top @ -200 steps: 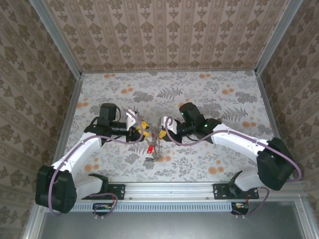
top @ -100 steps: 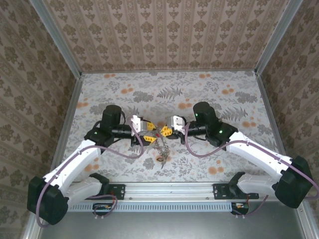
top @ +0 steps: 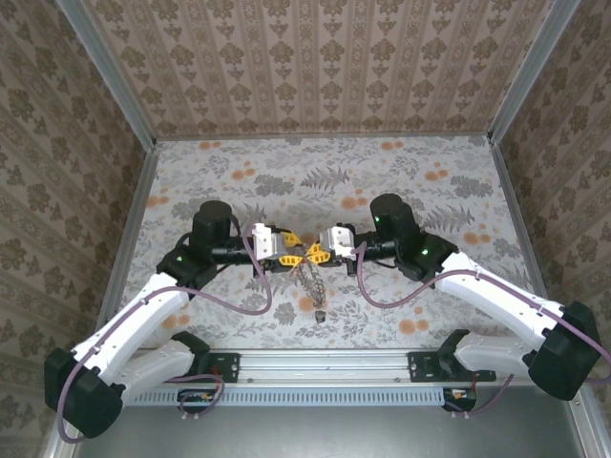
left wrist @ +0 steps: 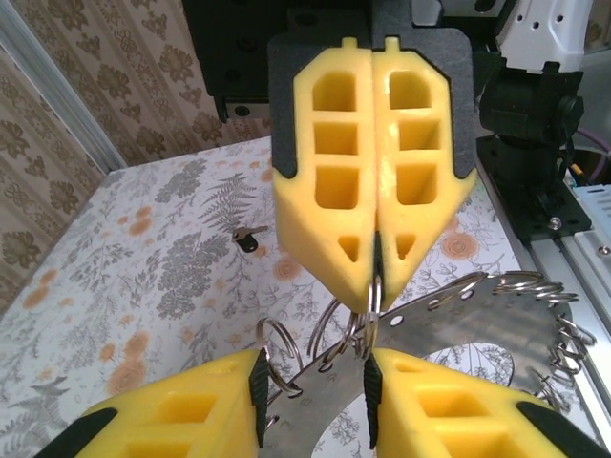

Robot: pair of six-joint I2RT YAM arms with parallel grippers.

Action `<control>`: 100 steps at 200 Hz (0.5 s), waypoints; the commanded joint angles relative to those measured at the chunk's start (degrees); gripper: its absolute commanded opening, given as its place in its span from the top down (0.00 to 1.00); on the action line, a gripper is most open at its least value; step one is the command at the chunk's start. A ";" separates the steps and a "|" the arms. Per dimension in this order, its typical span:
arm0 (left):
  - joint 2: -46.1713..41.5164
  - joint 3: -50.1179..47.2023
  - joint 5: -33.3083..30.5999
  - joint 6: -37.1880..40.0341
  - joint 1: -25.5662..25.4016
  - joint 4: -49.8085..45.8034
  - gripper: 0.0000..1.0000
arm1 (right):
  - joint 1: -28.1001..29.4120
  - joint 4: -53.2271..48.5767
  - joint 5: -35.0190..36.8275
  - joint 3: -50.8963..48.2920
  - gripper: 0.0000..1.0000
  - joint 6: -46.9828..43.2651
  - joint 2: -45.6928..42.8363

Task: Put the keys on the keyring

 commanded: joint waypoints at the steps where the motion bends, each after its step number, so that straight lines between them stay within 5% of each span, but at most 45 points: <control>1: -0.38 3.01 -1.43 4.11 -1.16 -2.09 0.68 | 0.91 -1.02 -0.10 2.51 1.00 -2.70 -1.99; 100: -0.31 4.51 -6.11 7.96 -3.13 -4.05 1.00 | 1.26 0.21 2.95 1.64 1.00 -2.09 -2.55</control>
